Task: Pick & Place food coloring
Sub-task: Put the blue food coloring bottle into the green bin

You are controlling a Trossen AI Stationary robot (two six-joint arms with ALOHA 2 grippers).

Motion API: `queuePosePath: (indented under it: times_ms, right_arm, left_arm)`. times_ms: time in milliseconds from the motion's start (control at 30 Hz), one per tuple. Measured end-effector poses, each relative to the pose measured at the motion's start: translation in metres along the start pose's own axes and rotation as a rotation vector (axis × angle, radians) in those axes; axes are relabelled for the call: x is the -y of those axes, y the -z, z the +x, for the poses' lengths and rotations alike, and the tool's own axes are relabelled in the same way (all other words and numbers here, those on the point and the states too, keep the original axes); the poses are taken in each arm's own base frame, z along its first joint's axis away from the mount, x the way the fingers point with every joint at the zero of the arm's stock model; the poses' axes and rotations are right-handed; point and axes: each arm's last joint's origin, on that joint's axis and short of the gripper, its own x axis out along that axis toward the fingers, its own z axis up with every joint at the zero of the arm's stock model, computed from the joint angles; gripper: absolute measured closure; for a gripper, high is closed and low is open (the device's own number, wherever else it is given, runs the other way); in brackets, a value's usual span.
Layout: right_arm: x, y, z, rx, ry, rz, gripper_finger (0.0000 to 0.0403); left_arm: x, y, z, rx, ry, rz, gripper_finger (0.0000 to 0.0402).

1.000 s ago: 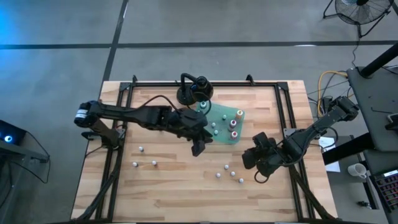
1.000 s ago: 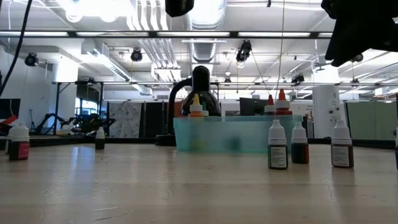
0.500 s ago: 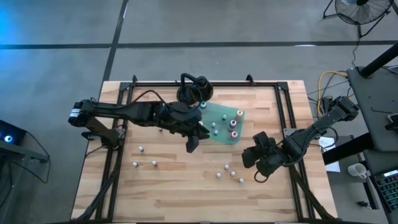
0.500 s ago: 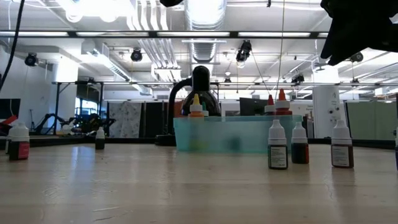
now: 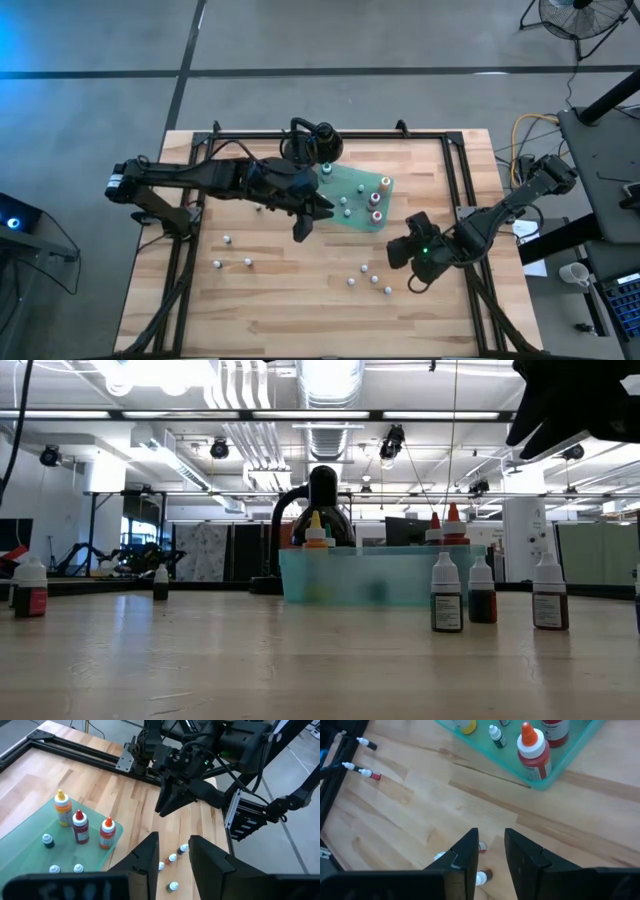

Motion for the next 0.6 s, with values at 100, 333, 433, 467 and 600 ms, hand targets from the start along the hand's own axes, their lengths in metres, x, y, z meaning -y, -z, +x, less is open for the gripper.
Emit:
queuePosePath:
  times_ms: [100, 333, 433, 467, 600]
  right_arm:
    - [-0.0001, -0.0012, 0.0008, 0.003, 0.003, 0.004, 0.0315]
    - [-0.0001, -0.003, 0.0019, 0.007, 0.007, -0.015, 0.0326]
    - [-0.0001, -0.0031, 0.0019, 0.008, 0.008, -0.035, 0.0329]
    - [-0.0001, -0.0031, 0.0019, 0.008, 0.008, -0.043, 0.033]
    - [0.0, -0.0031, 0.0019, 0.008, 0.009, -0.047, 0.0329]
  left_arm:
    - [0.0, 0.0001, 0.0, -0.001, 0.0, 0.0, 0.0321]
    - [-0.0001, 0.0002, 0.0005, -0.002, -0.001, -0.007, 0.0321]
    - [-0.0002, 0.0003, 0.0009, -0.002, -0.001, -0.008, 0.0321]
    - [-0.0001, 0.0003, 0.0009, -0.002, -0.001, -0.008, 0.0321]
    - [-0.0001, 0.0003, 0.0011, -0.002, -0.001, -0.009, 0.0321]
